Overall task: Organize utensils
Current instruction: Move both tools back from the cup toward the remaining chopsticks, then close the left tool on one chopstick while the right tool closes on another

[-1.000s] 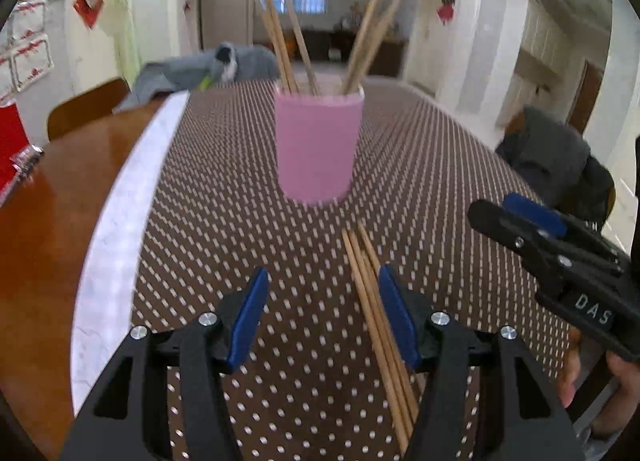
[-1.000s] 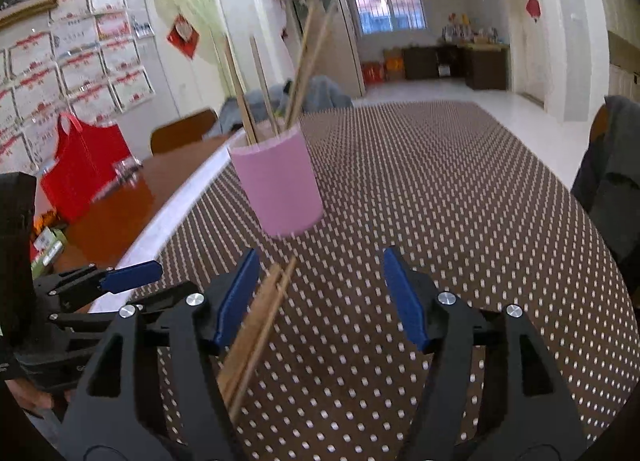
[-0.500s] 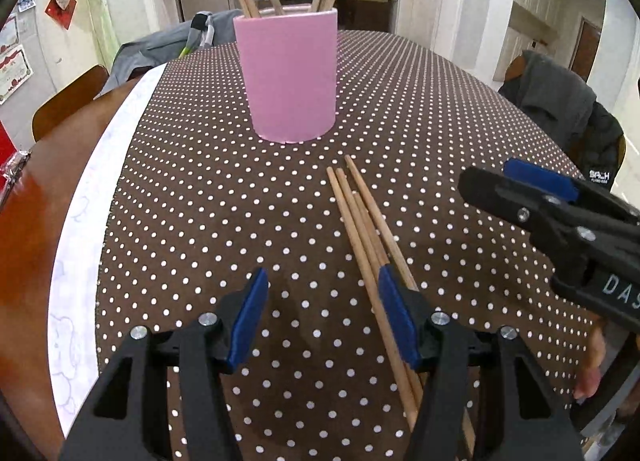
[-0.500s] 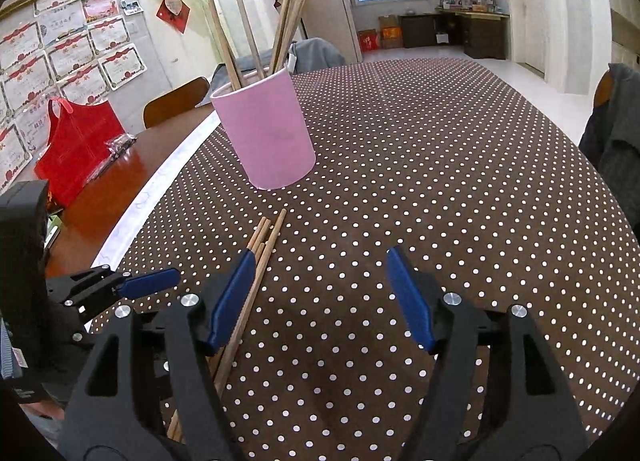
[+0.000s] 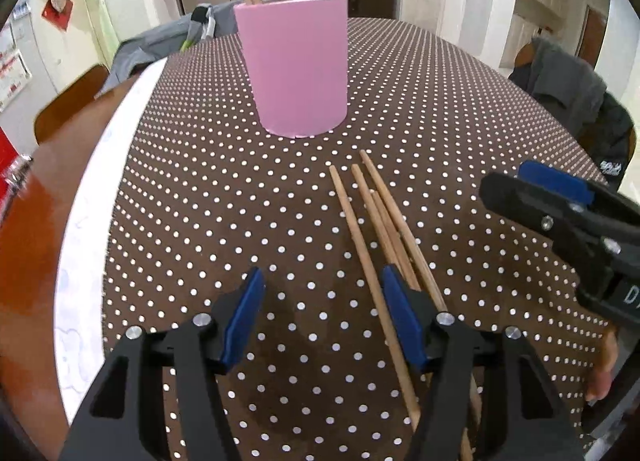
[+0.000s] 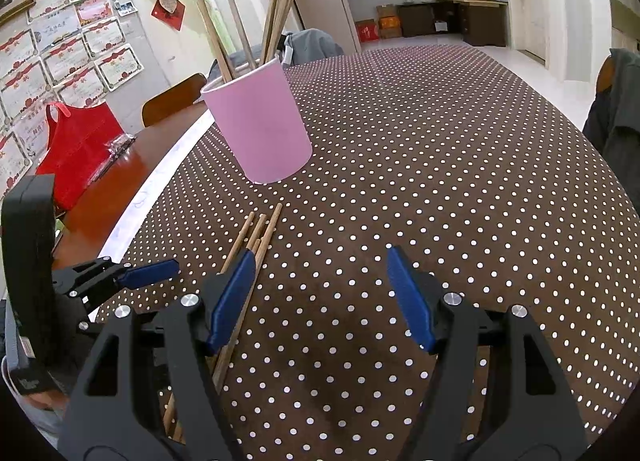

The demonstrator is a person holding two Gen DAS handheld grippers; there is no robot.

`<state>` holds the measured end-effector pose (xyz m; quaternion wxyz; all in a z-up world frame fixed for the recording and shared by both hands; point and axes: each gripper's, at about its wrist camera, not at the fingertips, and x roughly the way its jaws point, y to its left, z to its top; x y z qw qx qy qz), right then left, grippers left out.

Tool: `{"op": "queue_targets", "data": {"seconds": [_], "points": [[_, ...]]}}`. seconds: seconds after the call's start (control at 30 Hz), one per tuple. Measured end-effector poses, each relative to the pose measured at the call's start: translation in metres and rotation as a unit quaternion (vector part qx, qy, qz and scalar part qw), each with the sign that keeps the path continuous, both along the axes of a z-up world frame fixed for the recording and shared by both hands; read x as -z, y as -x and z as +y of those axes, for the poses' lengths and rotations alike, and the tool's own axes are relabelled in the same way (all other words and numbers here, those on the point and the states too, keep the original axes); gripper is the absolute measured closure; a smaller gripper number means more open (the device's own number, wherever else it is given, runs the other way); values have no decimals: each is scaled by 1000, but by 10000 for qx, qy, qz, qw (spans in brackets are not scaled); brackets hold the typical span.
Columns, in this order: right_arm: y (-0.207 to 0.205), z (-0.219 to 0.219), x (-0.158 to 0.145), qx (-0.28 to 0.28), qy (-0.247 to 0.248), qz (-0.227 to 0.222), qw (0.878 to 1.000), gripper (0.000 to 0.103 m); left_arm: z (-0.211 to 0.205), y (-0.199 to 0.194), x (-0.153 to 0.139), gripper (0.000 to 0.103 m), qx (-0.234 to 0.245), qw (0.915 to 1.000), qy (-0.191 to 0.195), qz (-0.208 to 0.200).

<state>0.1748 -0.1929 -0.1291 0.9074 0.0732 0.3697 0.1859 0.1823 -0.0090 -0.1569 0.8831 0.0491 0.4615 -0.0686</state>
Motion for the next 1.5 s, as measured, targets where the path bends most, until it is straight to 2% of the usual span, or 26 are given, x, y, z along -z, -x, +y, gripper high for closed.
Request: {"op": "queue_targets", "data": {"seconds": [0.07, 0.1, 0.17, 0.2, 0.27, 0.43, 0.7, 0.93, 1.07, 1.3, 1.37, 1.5], "points": [[-1, 4, 0, -53, 96, 7, 9999, 35, 6, 0, -1, 67, 2, 10000, 7, -77], [-1, 6, 0, -76, 139, 5, 9999, 35, 9, 1, -1, 71, -14, 10000, 36, -72], [-1, 13, 0, -148, 285, -8, 9995, 35, 17, 0, -2, 89, -66, 9999, 90, -39], [0, 18, 0, -206, 395, -15, 9990, 35, 20, 0, -2, 93, -78, 9999, 118, -23], [0, 27, 2, -326, 553, 11, 9979, 35, 25, 1, -2, 93, -55, 9997, 231, 11], [-1, 51, 9, -579, 933, 187, 9938, 35, 28, 8, -2, 93, 42, 9998, 200, -18], [-7, 71, 20, -625, 1428, 404, 9870, 35, 32, 9, -4, 93, 101, 9996, 259, -10], [-11, 72, 15, -587, 1824, 619, 9795, 36, 32, 6, -4, 93, 94, 9996, 270, 81], [-14, 73, 15, -678, 1993, 732, 9749, 36, 31, 1, -4, 93, 37, 9996, 233, 145], [-23, 101, 19, -1012, 2248, 988, 9641, 36, 31, -4, -5, 93, -46, 9993, 255, 262], [-23, 104, 20, -1010, 2280, 938, 9638, 36, 31, -5, -5, 93, -43, 9993, 244, 267], [-26, 105, 21, -1279, 2079, 1094, 9636, 58, 33, -9, -5, 93, -55, 9990, 300, 326]]}}
